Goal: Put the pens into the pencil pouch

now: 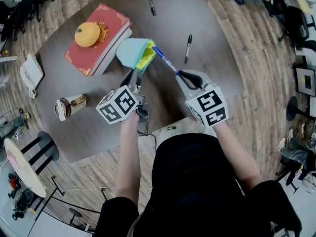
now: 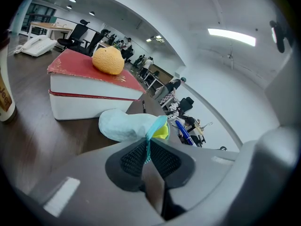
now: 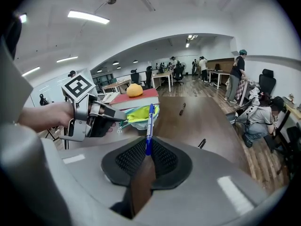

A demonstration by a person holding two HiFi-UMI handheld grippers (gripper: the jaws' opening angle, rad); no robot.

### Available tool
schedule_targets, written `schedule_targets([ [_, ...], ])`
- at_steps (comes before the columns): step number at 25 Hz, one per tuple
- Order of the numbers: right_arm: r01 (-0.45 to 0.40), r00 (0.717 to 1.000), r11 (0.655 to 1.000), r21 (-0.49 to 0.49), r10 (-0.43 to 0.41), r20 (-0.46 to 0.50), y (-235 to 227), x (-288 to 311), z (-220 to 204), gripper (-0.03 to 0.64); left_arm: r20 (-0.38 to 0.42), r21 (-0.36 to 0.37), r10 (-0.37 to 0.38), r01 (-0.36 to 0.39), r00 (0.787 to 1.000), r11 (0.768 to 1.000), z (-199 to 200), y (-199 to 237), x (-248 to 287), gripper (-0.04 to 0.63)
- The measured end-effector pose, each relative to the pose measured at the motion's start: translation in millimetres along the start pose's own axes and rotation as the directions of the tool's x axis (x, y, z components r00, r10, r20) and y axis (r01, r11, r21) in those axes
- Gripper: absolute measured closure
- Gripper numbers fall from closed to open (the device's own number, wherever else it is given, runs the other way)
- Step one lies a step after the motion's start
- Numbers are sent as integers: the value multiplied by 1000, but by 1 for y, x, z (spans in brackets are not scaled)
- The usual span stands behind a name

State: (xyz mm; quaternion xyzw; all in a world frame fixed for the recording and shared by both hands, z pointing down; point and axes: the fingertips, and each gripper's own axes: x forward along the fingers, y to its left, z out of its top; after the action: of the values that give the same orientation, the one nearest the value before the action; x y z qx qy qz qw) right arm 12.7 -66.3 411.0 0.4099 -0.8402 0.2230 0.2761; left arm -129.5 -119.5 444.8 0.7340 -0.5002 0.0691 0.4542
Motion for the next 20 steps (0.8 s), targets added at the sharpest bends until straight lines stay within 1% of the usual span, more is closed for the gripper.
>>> schedule_targets([
  [8, -15, 999, 1000, -17, 15, -50, 11, 9, -12, 572, 4, -6, -20, 20, 1000, 1000, -5, -1, -1, 571],
  [14, -22, 997, 999, -32, 20, -74, 16, 14, -16, 572, -8, -30, -27, 27, 1000, 999, -15, 1, -2, 571],
  [17, -23, 996, 999, -36, 20, -83, 16, 17, -18, 572, -20, -24, -21, 21, 1000, 999, -21, 1, -2, 571],
  [20, -23, 995, 999, -37, 19, -100, 15, 21, -22, 572, -27, -29, -34, 33, 999, 999, -26, 0, 0, 571],
])
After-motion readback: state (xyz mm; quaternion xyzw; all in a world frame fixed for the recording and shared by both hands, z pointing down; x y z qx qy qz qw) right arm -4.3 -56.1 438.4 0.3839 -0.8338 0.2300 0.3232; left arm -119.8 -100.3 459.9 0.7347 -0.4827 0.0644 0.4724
